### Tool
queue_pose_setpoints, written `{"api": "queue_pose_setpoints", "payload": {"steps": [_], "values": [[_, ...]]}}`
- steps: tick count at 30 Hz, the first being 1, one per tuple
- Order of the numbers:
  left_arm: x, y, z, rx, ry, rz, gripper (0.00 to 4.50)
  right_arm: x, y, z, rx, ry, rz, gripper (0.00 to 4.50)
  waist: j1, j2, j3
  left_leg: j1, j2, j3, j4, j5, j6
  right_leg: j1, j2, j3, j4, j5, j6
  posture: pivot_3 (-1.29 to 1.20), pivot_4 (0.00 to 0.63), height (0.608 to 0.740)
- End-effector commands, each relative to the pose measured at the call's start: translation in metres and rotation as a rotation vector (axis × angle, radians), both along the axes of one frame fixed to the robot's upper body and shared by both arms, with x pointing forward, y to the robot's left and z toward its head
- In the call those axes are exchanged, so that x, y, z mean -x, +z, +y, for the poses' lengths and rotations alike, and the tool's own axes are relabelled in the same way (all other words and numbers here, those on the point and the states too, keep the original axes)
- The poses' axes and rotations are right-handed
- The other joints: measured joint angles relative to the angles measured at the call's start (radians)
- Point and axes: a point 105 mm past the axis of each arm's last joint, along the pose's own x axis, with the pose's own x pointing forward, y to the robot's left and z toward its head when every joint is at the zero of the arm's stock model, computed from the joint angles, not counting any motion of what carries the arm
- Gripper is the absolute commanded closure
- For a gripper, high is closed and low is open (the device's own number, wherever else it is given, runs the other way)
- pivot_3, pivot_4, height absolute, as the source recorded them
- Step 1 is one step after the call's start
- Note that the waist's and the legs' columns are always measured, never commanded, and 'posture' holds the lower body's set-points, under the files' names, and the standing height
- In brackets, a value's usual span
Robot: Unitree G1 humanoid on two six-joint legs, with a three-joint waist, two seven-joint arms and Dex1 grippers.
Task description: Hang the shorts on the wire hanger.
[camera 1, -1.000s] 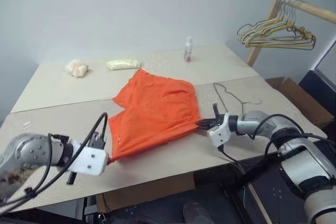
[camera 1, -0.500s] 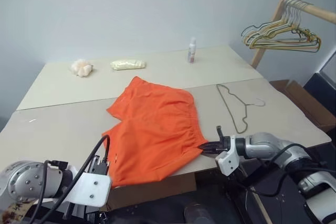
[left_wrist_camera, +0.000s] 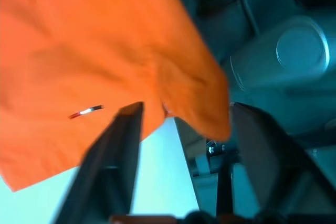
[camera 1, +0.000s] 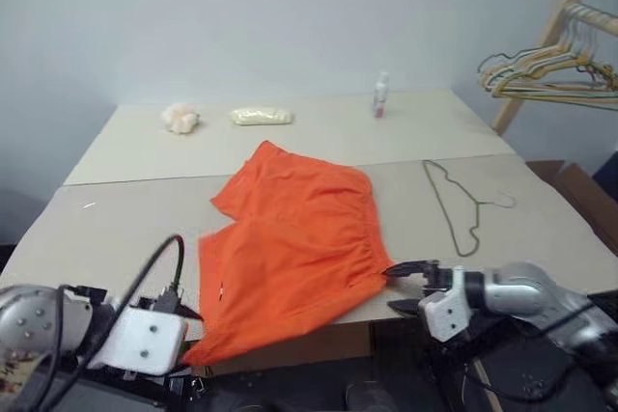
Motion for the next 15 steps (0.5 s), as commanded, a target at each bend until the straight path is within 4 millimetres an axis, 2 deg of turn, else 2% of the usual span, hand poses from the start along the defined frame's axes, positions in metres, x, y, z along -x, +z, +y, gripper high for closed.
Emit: {"api": "queue_pose_setpoints", "payload": {"steps": [1, 3, 4, 8, 10, 12, 15], "values": [[-0.025, 0.03, -0.011, 0.244, 0.098, -0.077, 0.14, -0.021, 0.048, -0.012, -0.253, -0.283, 0.057, 0.13, 0.015, 0.0, 0.0, 0.0, 0.0, 0.0, 0.0, 0.0, -0.001, 0.0, 0.0, 0.0, 0.0, 0.0, 0.0, -0.18, 0.0, 0.74], [-0.04, 0.046, -0.021, 0.419, 0.138, -0.1, 0.03, -0.036, 0.059, -0.028, -0.339, -0.486, 0.092, 0.13, 0.025, 0.0, 0.0, 0.0, 0.0, 0.0, 0.001, 0.0, -0.001, 0.0, 0.0, 0.0, 0.0, 0.001, 0.0, -0.18, 0.0, 0.74], [-0.055, 0.057, -0.029, 0.525, 0.169, -0.13, 0.03, -0.044, 0.06, -0.04, -0.356, -0.609, 0.113, 0.13, 0.027, 0.0, -0.001, 0.0, 0.0, 0.0, 0.001, -0.001, -0.001, 0.0, 0.0, 0.0, 0.0, 0.001, 0.0, -0.2, 0.0, 0.74], [-0.087, 0.08, -0.054, 0.752, 0.211, -0.132, 0.03, -0.067, 0.062, -0.071, -0.447, -0.957, 0.17, 0.13, 0.033, -0.001, -0.004, -0.003, -0.001, 0.0, 0.002, -0.001, -0.002, -0.001, 0.001, -0.001, 0.0, 0.002, 0.001, -0.22, 0.0, 0.74], [-0.096, 0.091, -0.068, 0.85, 0.197, -0.115, 0.03, -0.077, 0.06, -0.089, -0.494, -1.151, 0.229, 0.13, 0.026, -0.001, -0.005, -0.011, -0.001, 0.0, 0.004, 0.0, 0.0, -0.005, 0.001, 0.0, 0.001, 0.002, 0.001, -0.23, 0.0, 0.74], [-0.103, 0.102, -0.081, 0.933, 0.177, -0.095, 0.03, -0.083, 0.056, -0.106, -0.502, -1.312, 0.277, 0.13, 0.015, -0.001, -0.006, -0.023, -0.002, 0.0, 0.011, 0.0, 0.0, -0.018, 0.001, 0.001, 0.01, 0.002, 0.002, -0.25, 0.0, 0.74], [-0.109, 0.115, -0.096, 1.015, 0.144, -0.042, 0.03, -0.087, 0.049, -0.126, -0.502, -1.502, 0.361, 0.13, -0.003, -0.001, -0.006, -0.027, -0.002, 0.0, 0.011, 0.0, 0.0, -0.021, 0.001, 0.001, 0.009, 0.002, 0.002, -0.26, 0.0, 0.74]]}}
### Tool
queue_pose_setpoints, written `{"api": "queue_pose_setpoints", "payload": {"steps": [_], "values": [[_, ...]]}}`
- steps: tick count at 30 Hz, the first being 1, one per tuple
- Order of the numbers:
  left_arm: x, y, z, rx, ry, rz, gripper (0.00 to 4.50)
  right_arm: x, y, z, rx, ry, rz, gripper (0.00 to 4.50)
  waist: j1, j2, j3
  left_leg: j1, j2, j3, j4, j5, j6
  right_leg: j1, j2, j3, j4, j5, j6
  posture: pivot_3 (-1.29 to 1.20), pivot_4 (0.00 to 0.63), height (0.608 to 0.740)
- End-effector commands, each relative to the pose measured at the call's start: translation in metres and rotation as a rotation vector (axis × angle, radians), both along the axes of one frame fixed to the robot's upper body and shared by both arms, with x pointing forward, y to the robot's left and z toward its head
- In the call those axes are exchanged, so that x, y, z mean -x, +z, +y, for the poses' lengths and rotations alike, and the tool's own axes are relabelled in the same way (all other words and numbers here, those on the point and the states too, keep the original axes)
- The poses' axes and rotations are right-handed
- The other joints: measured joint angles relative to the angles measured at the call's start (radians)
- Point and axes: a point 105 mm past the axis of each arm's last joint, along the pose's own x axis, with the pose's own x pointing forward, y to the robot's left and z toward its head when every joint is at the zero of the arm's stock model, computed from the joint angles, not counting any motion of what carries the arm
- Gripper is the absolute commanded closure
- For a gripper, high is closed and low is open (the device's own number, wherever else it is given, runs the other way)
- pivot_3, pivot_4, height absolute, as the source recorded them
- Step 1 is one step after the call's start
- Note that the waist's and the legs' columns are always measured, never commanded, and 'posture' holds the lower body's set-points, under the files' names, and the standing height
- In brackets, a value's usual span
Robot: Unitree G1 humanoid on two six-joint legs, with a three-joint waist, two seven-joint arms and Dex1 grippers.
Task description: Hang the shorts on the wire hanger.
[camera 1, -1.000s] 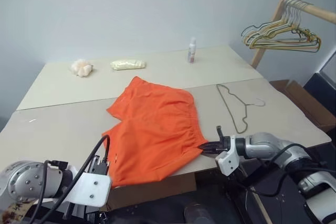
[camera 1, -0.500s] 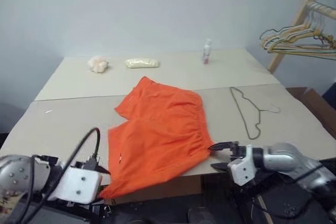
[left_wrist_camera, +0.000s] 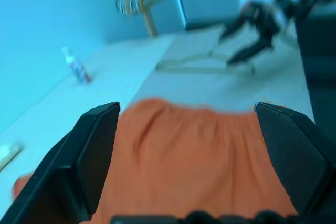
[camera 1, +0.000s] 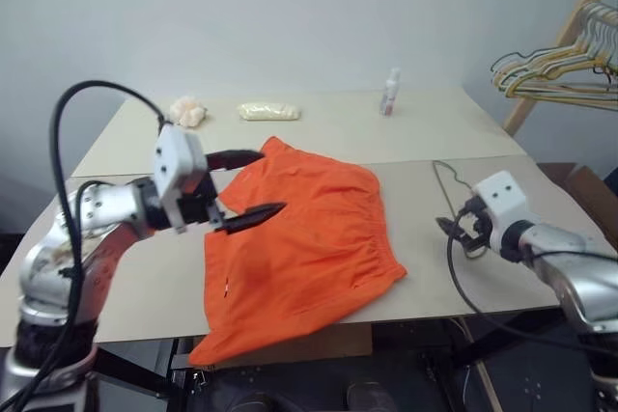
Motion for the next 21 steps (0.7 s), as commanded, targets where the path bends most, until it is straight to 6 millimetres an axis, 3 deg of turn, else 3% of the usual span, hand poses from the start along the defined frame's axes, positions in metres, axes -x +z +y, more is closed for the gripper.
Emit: {"api": "queue_pose_setpoints", "payload": {"steps": [1, 5, 12, 21], "values": [[-0.004, 0.016, -0.011, 0.06, -0.048, 0.006, 0.03, -0.001, 0.003, -0.028, -0.027, -0.198, 0.087, 0.13, -0.01, 0.0, 0.0, -0.001, 0.0, 0.0, 0.0, 0.0, 0.0, -0.001, 0.0, 0.0, 0.0, 0.0, 0.0, -0.26, 0.0, 0.74], [-0.003, 0.014, -0.021, 0.042, -0.105, 0.011, 0.03, -0.006, -0.01, -0.04, -0.02, -0.286, 0.172, 0.13, -0.037, 0.0, 0.0, -0.001, -0.001, 0.0, 0.0, 0.0, 0.0, 0.0, 0.0, 0.0, 0.0, 0.0, 0.0, -0.27, 0.0, 0.74], [0.001, 0.009, -0.025, 0.028, -0.124, 0.016, 0.03, -0.02, -0.029, -0.039, -0.085, -0.262, 0.24, 0.13, -0.089, 0.001, -0.001, 0.001, -0.001, 0.0, 0.0, 0.0, 0.001, 0.002, 0.001, 0.0, 0.0, 0.0, 0.0, -0.27, 0.0, 0.74], [0.002, 0.006, -0.02, 0.012, -0.106, 0.015, 0.03, -0.036, -0.019, -0.036, -0.089, -0.241, 0.15, 0.13, -0.114, 0.001, -0.001, 0.002, 0.0, 0.0, 0.0, 0.0, 0.0, 0.003, 0.002, 0.0, 0.0, 0.0, 0.001, -0.25, 0.0, 0.74]]}}
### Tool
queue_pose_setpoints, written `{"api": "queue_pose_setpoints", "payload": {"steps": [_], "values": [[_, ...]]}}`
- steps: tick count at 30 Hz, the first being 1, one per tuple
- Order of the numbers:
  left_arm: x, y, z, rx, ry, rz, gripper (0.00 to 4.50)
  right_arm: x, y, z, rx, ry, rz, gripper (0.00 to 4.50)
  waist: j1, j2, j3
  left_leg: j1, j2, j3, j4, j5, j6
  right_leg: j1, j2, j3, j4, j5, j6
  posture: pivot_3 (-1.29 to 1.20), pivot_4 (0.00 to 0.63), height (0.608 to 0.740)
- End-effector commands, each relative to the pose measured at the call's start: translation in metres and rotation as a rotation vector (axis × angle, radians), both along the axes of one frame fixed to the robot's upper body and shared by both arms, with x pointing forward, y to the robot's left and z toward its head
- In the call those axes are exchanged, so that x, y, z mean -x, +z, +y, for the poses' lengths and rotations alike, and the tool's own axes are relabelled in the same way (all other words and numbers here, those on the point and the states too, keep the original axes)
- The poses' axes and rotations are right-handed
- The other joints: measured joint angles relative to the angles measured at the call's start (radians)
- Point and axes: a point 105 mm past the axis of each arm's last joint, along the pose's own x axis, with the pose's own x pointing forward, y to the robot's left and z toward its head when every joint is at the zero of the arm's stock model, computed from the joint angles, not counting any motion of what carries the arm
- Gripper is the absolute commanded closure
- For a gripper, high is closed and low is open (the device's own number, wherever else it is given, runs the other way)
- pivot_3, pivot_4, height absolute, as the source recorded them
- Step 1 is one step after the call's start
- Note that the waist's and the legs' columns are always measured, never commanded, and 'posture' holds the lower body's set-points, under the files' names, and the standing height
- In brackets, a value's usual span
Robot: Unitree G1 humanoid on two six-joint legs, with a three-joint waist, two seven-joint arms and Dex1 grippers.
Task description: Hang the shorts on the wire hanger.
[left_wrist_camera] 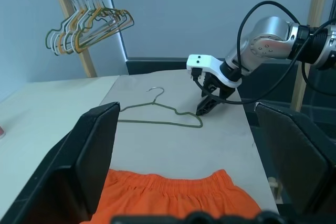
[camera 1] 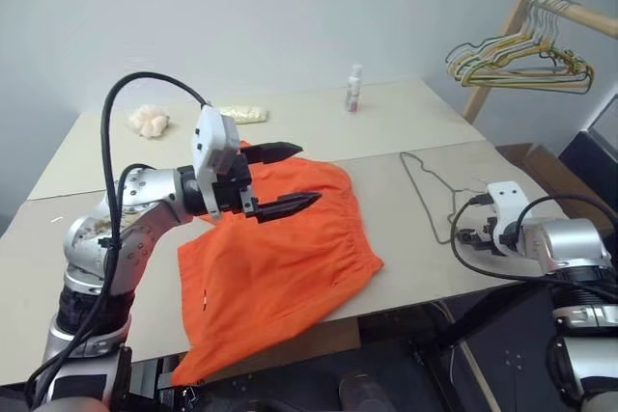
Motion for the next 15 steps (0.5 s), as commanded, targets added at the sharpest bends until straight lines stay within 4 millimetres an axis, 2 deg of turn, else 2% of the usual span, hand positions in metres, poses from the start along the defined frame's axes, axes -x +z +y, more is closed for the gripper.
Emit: {"api": "queue_pose_setpoints", "payload": {"steps": [1, 6, 12, 15], "values": [[0.005, 0.011, 0.002, -0.002, 0.002, -0.071, 0.03, -0.014, 0.026, 0.003, 0.009, 0.013, -0.112, 0.13, 0.0, 0.0, 0.0, 0.0, 0.0, 0.0, 0.0, 0.0, 0.0, 0.0, 0.0, 0.0, 0.0, 0.0, 0.0, -0.24, 0.0, 0.74], [0.006, 0.009, 0.005, -0.01, 0.005, -0.068, 0.03, -0.02, 0.03, 0.007, 0.002, 0.009, -0.135, 0.13, 0.001, 0.0, 0.0, 0.0, 0.0, 0.0, 0.0, 0.0, 0.0, 0.0, 0.0, 0.0, 0.0, 0.0, 0.0, -0.23, 0.0, 0.74], [0.007, 0.008, 0.005, -0.02, -0.001, -0.071, 0.03, -0.023, 0.001, 0.017, -0.038, 0.026, -0.036, 0.13, 0.0, 0.0, 0.0, 0.0, 0.0, 0.0, 0.0, 0.0, 0.0, 0.0, 0.001, 0.0, 0.0, 0.0, 0.0, -0.23, 0.0, 0.74], [0.008, 0.009, 0.005, -0.023, 0.0, -0.074, 0.0, -0.024, -0.013, 0.017, -0.049, 0.009, 0.022, 0.71, -0.002, 0.0, 0.0, 0.001, 0.0, 0.0, 0.0, 0.0, 0.0, 0.001, 0.001, 0.0, 0.0, 0.0, 0.0, -0.23, 0.0, 0.74]]}}
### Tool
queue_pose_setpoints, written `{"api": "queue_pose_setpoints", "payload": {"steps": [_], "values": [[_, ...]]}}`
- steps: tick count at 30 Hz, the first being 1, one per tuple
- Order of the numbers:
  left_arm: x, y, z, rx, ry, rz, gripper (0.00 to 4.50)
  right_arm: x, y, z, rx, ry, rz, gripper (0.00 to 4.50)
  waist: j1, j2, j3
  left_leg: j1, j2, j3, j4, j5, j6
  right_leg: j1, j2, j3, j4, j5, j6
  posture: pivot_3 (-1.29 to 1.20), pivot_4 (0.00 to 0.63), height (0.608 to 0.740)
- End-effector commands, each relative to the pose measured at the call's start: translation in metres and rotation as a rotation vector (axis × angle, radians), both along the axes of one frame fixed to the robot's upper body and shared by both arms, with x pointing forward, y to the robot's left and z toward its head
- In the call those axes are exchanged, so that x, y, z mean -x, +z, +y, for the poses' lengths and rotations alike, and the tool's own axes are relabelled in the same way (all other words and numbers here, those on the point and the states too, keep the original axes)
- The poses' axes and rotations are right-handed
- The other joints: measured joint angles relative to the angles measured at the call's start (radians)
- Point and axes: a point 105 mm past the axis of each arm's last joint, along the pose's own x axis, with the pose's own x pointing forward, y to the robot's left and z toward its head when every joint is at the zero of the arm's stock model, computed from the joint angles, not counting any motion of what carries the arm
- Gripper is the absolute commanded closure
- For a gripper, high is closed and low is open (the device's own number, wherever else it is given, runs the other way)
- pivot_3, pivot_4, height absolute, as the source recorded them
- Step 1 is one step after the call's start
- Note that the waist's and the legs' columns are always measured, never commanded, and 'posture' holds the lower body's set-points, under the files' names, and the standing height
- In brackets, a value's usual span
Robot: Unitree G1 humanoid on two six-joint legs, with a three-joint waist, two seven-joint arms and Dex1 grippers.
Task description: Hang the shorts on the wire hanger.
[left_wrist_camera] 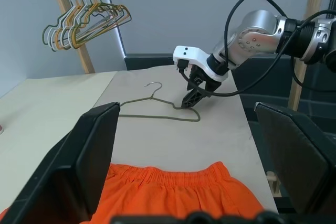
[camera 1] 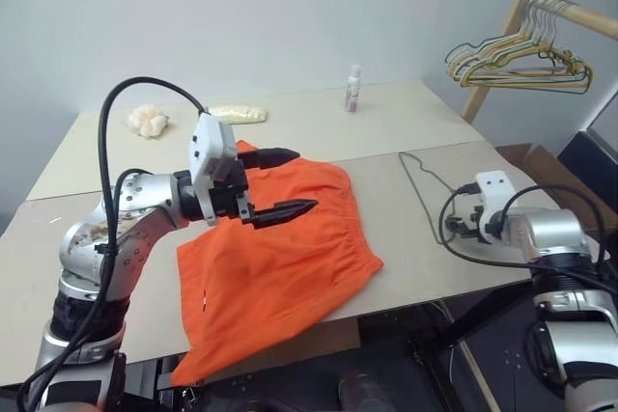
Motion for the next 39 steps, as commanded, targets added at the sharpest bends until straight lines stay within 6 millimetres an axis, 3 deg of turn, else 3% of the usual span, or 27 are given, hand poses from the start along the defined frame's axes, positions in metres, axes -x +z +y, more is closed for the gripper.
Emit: {"api": "queue_pose_setpoints", "payload": {"steps": [1, 10, 12, 15, 18, 22, 26, 31, 39], "values": [[0.004, 0.011, 0.002, -0.003, 0.003, -0.059, 0.0, -0.006, -0.003, -0.002, 0.022, -0.005, 0.022, 1.06, -0.002, 0.0, 0.0, 0.001, 0.0, 0.0, 0.0, 0.0, 0.0, 0.001, 0.0, 0.0, 0.0, 0.0, 0.0, -0.22, 0.0, 0.74], [0.006, 0.011, 0.003, -0.013, 0.01, -0.067, 0.0, -0.014, 0.005, 0.006, 0.017, 0.026, 0.0, 4.05, 0.0, -0.003, -0.003, 0.002, 0.001, -0.001, 0.0, 0.0, 0.0, 0.002, 0.001, 0.0, 0.0, 0.0, 0.0, -0.22, 0.0, 0.74], [0.006, 0.012, 0.003, -0.014, 0.012, -0.069, 0.0, -0.015, 0.011, 0.008, 0.048, 0.057, -0.023, 4.47, 0.001, -0.003, -0.003, 0.001, 0.001, -0.001, 0.0, 0.0, 0.0, 0.001, 0.001, 0.0, 0.0, 0.0, 0.0, -0.22, 0.0, 0.74], [0.003, 0.013, 0.002, -0.013, 0.013, -0.072, 0.0, -0.019, 0.025, 0.009, 0.219, 0.142, -0.118, 4.47, 0.0, -0.003, -0.003, 0.001, 0.001, -0.001, 0.0, 0.0, 0.0, 0.001, 0.001, 0.0, 0.0, 0.0, 0.0, -0.23, 0.0, 0.74], [-0.004, 0.015, 0.002, -0.009, 0.023, -0.08, 0.0, -0.024, 0.056, 0.015, 0.545, 0.334, -0.336, 4.47, 0.004, -0.002, -0.002, 0.0, 0.001, -0.001, 0.0, 0.0, 0.0, 0.0, 0.001, 0.0, 0.0, 0.0, 0.0, -0.24, 0.0, 0.74], [-0.022, 0.026, 0.005, -0.011, 0.06, -0.104, 0.0, -0.011, 0.103, 0.051, 0.954, 0.745, -0.676, 4.47, 0.006, 0.001, -0.001, -0.001, -0.002, -0.001, 0.0, 0.0, 0.0, -0.002, -0.001, 0.0, 0.001, -0.001, 0.002, -0.26, 0.0, 0.74], [-0.044, 0.038, 0.006, -0.028, 0.104, -0.109, 0.0, 0.01, 0.114, 0.077, 1.291, 1.1, -0.856, 4.47, -0.003, 0.002, -0.001, 0.001, -0.002, -0.001, 0.0, 0.0, 0.0, -0.001, 0.0, 0.0, 0.001, -0.001, 0.003, -0.27, 0.0, 0.74], [-0.066, 0.041, 0.007, -0.117, 0.131, -0.104, 0.0, 0.019, 0.118, 0.088, 1.468, 1.276, -0.993, 4.47, -0.014, 0.002, -0.001, 0.002, -0.002, 0.0, 0.0, 0.0, -0.001, 0.0, 0.0, 0.001, 0.0, -0.001, 0.003, -0.28, 0.0, 0.74], [-0.08, 0.002, 0.003, -0.391, -0.006, -0.021, 0.0, 0.023, 0.142, 0.106, 1.588, 1.372, -1.179, 4.47, -0.046, 0.002, -0.001, 0.003, -0.002, 0.0, -0.001, 0.001, -0.001, 0.0, 0.0, 0.001, 0.001, -0.001, 0.003, -0.31, 0.0, 0.74]]}}
